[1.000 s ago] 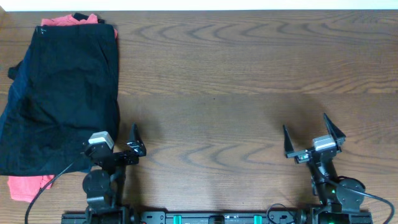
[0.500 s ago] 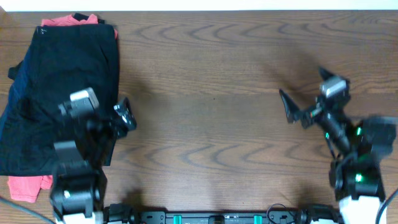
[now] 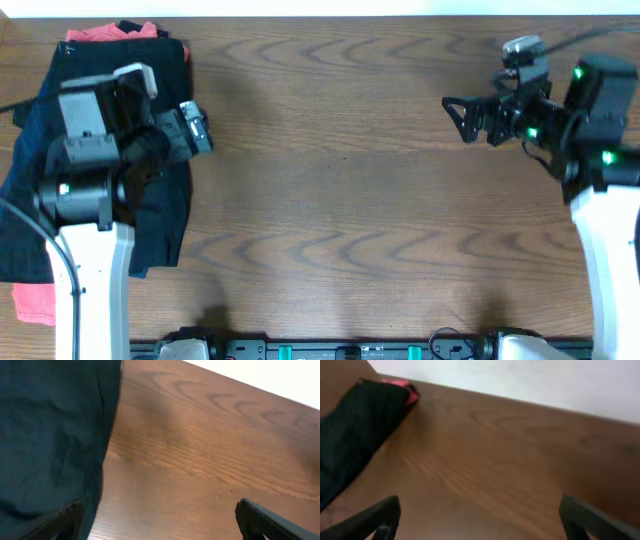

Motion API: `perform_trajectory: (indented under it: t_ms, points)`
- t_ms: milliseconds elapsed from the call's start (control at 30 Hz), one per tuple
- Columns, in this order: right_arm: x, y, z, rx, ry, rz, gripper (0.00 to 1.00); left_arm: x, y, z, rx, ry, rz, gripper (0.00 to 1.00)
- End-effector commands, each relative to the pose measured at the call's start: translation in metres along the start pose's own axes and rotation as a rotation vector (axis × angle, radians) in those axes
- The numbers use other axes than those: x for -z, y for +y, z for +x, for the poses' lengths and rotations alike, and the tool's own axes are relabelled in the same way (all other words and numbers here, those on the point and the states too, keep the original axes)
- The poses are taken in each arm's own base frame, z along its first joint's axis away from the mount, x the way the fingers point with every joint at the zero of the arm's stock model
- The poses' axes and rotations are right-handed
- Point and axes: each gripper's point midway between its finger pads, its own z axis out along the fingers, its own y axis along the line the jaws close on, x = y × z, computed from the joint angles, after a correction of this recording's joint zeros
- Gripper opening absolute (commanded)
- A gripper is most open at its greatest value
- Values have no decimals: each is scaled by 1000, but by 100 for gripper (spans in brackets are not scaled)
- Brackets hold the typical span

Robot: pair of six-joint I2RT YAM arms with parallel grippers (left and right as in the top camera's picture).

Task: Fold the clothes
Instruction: 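Reach the left gripper to the top of the clothing stack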

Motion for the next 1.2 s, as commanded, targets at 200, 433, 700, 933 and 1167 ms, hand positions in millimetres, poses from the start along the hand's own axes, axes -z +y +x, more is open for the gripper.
perform_trajectory:
  t_ms: [200, 433, 700, 933, 1167]
  points:
    - [-29, -12, 13, -74, 98, -32, 99, -11, -4, 1, -19, 39, 21, 98]
    - [-37, -17, 19, -86, 117, -30, 99, -12, -13, -17, -69, -27, 65, 95]
    - [-37, -25, 19, -82, 121, 16, 99, -71, 18, -83, -74, -110, -126, 98]
    - [-36, -23, 32, -114, 169, 15, 99, -146, 48, -101, -50, -39, -258, 97]
    - [-33, -25, 45, -141, 221, 37, 99, -193, 89, -70, -57, 76, -426, 85]
